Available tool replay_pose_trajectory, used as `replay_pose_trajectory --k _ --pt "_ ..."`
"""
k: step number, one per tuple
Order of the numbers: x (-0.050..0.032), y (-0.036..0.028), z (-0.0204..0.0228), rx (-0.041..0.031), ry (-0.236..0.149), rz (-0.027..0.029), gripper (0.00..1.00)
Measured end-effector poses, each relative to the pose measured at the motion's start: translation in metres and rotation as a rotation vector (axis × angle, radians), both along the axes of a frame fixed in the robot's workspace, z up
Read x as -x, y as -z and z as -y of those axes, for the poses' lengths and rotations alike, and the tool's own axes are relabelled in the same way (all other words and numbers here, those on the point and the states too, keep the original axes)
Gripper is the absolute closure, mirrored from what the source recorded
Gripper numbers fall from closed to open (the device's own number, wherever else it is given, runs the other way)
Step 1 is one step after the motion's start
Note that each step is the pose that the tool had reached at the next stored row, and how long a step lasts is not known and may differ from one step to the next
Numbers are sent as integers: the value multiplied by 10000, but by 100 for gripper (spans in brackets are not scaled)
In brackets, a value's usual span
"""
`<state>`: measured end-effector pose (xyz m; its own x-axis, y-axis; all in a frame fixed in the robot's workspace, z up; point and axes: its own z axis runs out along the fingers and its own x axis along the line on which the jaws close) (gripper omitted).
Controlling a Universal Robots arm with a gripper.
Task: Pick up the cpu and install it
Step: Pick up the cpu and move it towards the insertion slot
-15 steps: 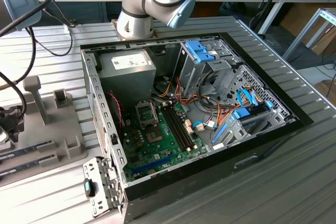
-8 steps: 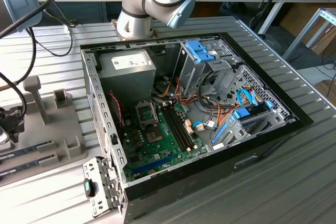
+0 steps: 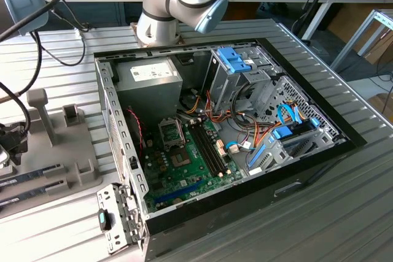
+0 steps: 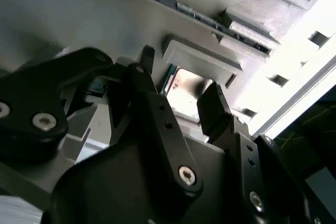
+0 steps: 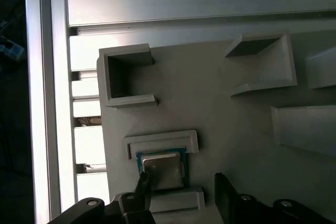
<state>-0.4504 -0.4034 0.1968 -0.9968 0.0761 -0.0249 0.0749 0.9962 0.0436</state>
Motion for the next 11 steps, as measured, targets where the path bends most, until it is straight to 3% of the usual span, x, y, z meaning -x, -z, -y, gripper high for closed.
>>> replay_pose_trajectory --k 5,11 --pt "8 -36 -1 0 1 20 40" --pt "93 -7 -1 -74 1 26 40"
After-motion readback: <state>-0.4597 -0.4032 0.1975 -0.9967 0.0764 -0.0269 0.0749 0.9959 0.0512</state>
